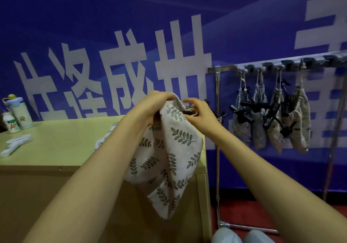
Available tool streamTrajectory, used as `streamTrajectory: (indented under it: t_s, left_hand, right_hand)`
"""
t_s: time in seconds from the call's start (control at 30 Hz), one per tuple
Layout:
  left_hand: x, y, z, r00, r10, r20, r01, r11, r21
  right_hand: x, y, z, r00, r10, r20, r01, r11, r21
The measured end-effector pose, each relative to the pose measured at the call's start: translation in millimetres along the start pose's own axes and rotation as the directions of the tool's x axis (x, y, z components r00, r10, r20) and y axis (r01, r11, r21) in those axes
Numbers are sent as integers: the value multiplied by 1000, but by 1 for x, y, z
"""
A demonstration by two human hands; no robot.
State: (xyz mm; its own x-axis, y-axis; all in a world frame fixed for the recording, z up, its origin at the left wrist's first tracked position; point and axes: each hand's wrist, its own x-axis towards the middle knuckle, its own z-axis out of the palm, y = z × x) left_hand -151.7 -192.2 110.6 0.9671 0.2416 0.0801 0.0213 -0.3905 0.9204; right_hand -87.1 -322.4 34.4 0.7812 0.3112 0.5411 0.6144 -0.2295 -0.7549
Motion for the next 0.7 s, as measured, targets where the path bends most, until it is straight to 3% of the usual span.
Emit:
streamTrajectory:
  t_s: [0.07,0.13,0.2,0.27,0.3,0.37,0.5,0.57,0.7]
  left_hand:
    - [-18,7,-3,972,-42,230,45,999,-9]
    - [-31,7,-9,910,-63,410,60,998,21]
    - [-34,-1,-16,836,-41,547,14,999,52]
    - [-34,-14,-19,758,-28,652,-61,992,114]
    - [-33,-21,-20,743,-40,668,-71,988,138]
    - [-29,-36,-20,781,-102,617,-17,983,185]
    - [-15,-70,-23,916,-223,335,109,939,326]
    - [-8,-87,-26,927,-263,266,163,924,346]
    - [-3,-119,-23,896,-286,339,179,933,314]
  right_hand:
    - [-8,-2,-2,985,26,168,-54,985,165]
    - [-16,-6,-4,908,105,406,-275,880,387]
    - [-22,-6,-8,736,72,673,-464,778,424]
    - [-24,-3,-7,572,42,819,-517,794,320]
    - [-24,-2,-5,555,79,828,-497,829,255]
    - [-24,1,-3,623,218,751,-479,866,146]
    - [-19,30,-6,765,399,506,-537,829,156]
    - [-19,45,-12,757,441,482,-550,828,107]
    - [-17,59,-19,658,480,580,-518,848,-114]
